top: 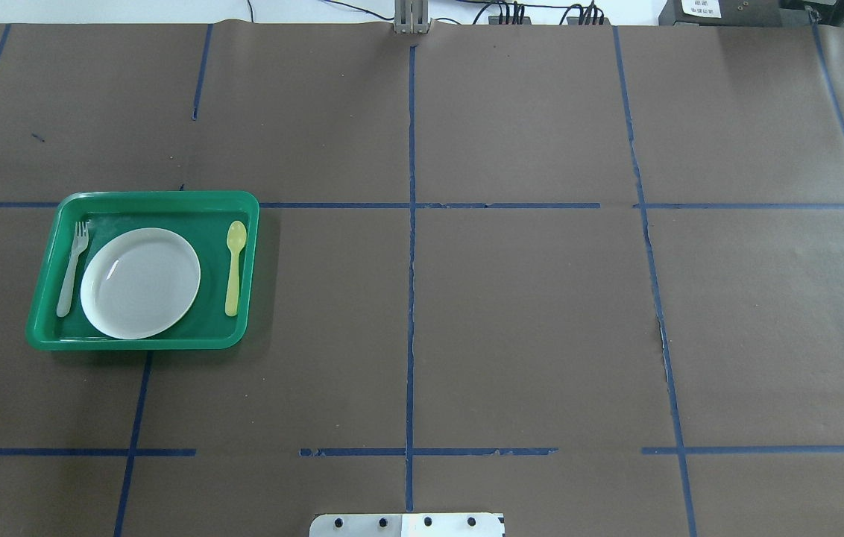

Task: Place fork

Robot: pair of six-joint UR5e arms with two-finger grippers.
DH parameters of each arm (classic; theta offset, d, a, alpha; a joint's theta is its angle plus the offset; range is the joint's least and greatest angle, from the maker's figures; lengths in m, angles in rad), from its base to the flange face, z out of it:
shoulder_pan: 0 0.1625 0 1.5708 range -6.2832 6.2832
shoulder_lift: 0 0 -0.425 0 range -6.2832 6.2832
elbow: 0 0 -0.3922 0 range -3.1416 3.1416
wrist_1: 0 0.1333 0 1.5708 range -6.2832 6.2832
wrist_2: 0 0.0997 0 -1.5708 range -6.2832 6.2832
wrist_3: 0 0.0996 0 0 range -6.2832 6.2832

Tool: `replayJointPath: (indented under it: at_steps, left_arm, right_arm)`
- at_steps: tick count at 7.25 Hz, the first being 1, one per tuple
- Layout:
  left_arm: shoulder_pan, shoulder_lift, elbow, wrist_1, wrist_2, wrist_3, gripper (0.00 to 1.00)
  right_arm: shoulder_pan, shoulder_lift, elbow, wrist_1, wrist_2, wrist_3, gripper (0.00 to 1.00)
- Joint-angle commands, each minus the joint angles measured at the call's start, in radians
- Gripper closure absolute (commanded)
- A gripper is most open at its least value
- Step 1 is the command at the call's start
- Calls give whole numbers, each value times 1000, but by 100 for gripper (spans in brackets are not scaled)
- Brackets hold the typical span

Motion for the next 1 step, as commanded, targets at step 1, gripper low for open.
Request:
replayJointPath:
  at_steps: [1]
  left_arm:
    - [0, 1, -1, 0, 0, 0, 0]
  right_arm:
    - [0, 0, 1, 0, 0, 0, 0]
